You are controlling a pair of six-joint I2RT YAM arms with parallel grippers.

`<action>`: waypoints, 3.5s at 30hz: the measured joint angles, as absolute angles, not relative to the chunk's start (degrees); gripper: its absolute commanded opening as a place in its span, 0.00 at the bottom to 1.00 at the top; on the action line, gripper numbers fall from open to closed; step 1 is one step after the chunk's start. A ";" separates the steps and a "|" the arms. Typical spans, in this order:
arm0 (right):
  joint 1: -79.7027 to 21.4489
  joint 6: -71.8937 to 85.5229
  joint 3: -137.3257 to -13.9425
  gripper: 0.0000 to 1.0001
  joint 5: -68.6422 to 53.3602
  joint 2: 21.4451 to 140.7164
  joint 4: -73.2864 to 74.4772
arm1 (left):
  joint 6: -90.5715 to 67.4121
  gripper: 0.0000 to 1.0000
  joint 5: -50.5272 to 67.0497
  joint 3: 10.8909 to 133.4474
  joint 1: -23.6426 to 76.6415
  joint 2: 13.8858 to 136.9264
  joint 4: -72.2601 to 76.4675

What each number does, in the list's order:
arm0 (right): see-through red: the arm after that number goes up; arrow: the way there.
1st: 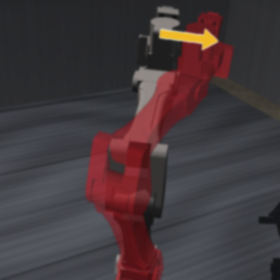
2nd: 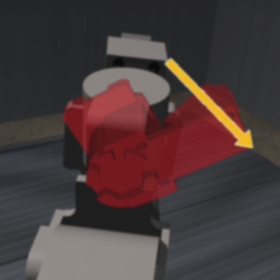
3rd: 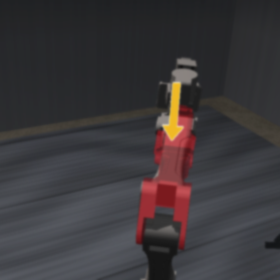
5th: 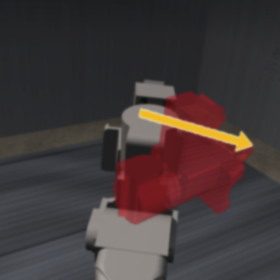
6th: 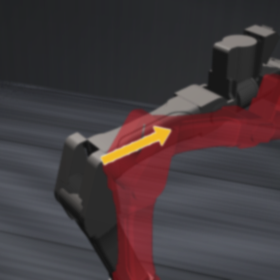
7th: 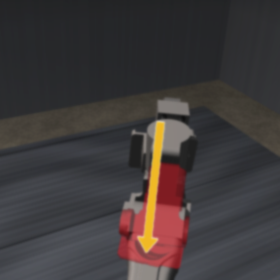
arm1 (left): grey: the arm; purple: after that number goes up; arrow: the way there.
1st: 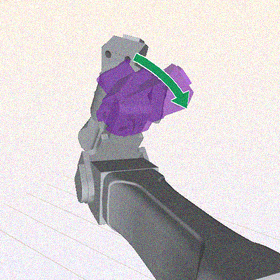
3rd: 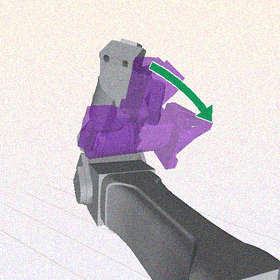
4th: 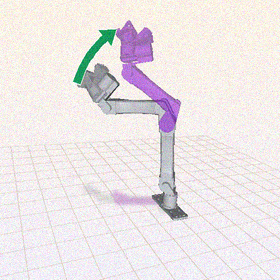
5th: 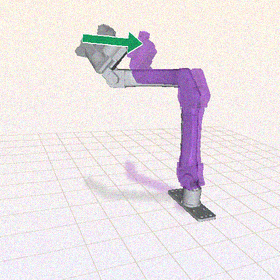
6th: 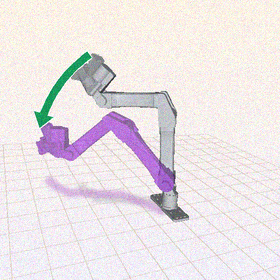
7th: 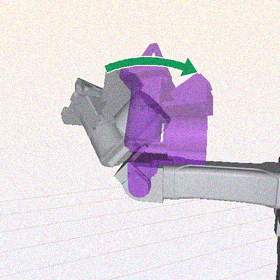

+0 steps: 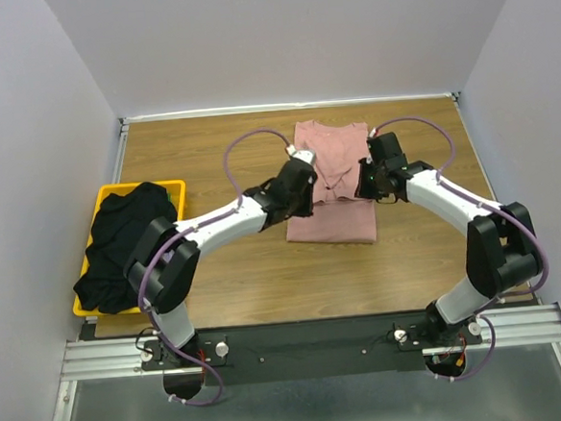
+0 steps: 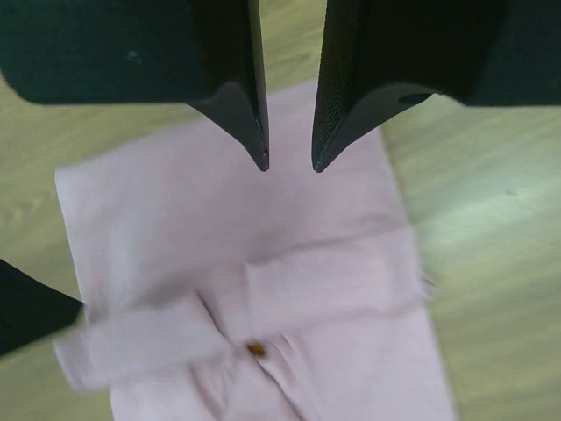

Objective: Fold and stack the t-shirts
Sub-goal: Fold the tshirt

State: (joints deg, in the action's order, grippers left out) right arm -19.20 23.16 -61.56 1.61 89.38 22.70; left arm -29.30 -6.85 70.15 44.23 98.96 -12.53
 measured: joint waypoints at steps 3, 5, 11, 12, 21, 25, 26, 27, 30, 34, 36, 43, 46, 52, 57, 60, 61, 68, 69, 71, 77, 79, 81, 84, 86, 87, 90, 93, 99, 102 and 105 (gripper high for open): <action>-19.64 24.69 -59.59 0.21 -1.93 91.31 21.34 | -29.98 0.31 -5.78 69.10 47.46 102.08 -12.05; -19.90 25.41 -59.35 0.21 -3.46 92.86 20.40 | -30.09 0.31 -5.23 68.84 48.58 104.77 -12.12; -20.12 26.20 -59.27 0.21 -5.32 97.65 17.34 | -30.04 0.30 -3.81 69.10 48.77 108.97 -12.97; -20.16 26.20 -59.29 0.21 -5.26 98.24 17.12 | -30.02 0.26 -3.77 69.25 48.71 108.97 -12.99; -20.12 24.71 -66.24 0.21 -1.19 106.10 16.40 | -29.78 0.25 -2.87 69.36 48.53 109.25 -13.34; -19.62 23.46 -73.43 0.21 2.15 110.83 16.29 | -29.78 0.25 -2.79 69.21 48.49 109.23 -13.28; -19.35 23.29 -75.05 0.21 2.76 111.61 16.25 | -29.78 0.25 -2.76 69.10 48.49 109.16 -13.23; -19.05 23.14 -76.62 0.21 3.44 112.25 16.14 | -29.80 0.25 -2.76 68.97 48.49 109.08 -13.10; -18.24 22.87 -80.40 0.21 4.78 112.92 15.57 | -29.80 0.25 -2.76 68.42 48.49 108.73 -12.91; -17.61 22.90 -79.90 0.21 2.09 110.28 13.69 | -29.80 0.25 -2.70 67.92 48.51 108.20 -12.95; -17.58 22.87 -77.36 0.21 -0.97 107.94 11.97 | -29.82 0.25 -2.55 67.66 48.51 107.98 -12.93; -18.33 23.97 -62.41 0.21 -17.74 101.12 5.39 | -29.82 0.25 -1.98 67.24 48.49 107.68 -12.88; -19.11 24.34 -59.55 0.20 -22.33 102.15 3.81 | -29.85 0.25 -1.91 67.24 48.51 107.66 -12.88; -19.64 26.41 -59.83 0.20 -26.61 106.94 0.27 | -30.57 0.25 -2.33 65.47 48.51 105.36 -12.88; -18.48 29.17 -57.43 0.20 -29.93 103.70 -1.89 | -32.29 0.25 -2.55 58.87 47.33 94.94 -10.48; -16.86 31.92 -49.47 0.20 -34.33 96.82 -6.22 | -32.88 0.25 0.86 56.36 44.64 90.00 -6.17; -16.19 33.56 -45.56 0.20 -36.67 94.41 -8.47 | -33.04 0.25 2.39 56.12 43.79 90.08 -4.58; -7.05 45.12 -24.62 0.17 -48.36 95.68 -27.03 | -36.01 0.23 13.28 50.72 40.80 97.73 3.36; -5.21 46.35 -22.55 0.17 -49.93 96.88 -29.17 | -36.60 0.23 14.24 49.78 40.40 98.61 3.55; -1.89 48.66 -20.25 0.16 -53.41 98.94 -33.12 | -38.46 0.23 17.21 47.79 38.48 99.44 6.13; 3.95 51.13 -18.17 0.13 -57.36 102.08 -40.23 | -42.11 0.23 21.82 43.09 34.57 98.76 12.84; 4.51 51.96 -17.50 0.14 -57.25 100.66 -40.18 | -42.54 0.23 21.93 41.93 33.80 97.71 13.21; 4.54 52.64 -17.19 0.15 -57.25 96.66 -39.51 | -42.76 0.23 21.61 41.19 33.30 95.72 13.08; 4.54 53.54 -20.58 0.15 -56.95 89.62 -39.38 | -43.13 0.24 20.32 42.24 32.67 93.34 13.82; 4.54 53.63 -24.36 0.15 -56.18 88.95 -39.66 | -43.18 0.24 19.86 44.16 32.36 93.25 14.79; 4.54 53.67 -26.98 0.15 -55.75 89.54 -40.01 | -43.16 0.24 19.77 47.40 32.05 94.43 15.68; 4.51 53.71 -33.65 0.15 -54.13 93.95 -40.84 | -42.83 0.23 19.92 56.05 30.89 99.37 17.63; 4.51 53.87 -39.38 0.15 -52.62 100.73 -40.93 | -42.65 0.23 20.16 64.34 29.34 106.39 19.51; 4.51 53.91 -46.02 0.15 -50.15 113.08 -40.82 | -42.02 0.23 20.43 74.72 26.87 119.63 18.26; 4.54 53.93 -46.89 0.15 -48.21 117.16 -40.60 | -41.80 0.23 20.45 76.95 26.04 123.94 16.23; 4.78 53.98 -46.76 0.15 -46.02 118.17 -40.18 | -41.91 0.24 21.06 78.30 25.28 125.82 15.27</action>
State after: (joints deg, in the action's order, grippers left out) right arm 4.78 53.98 -46.76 -46.02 118.17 -40.18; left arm -41.91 21.06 78.30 25.28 125.82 15.27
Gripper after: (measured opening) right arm 0.149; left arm 0.234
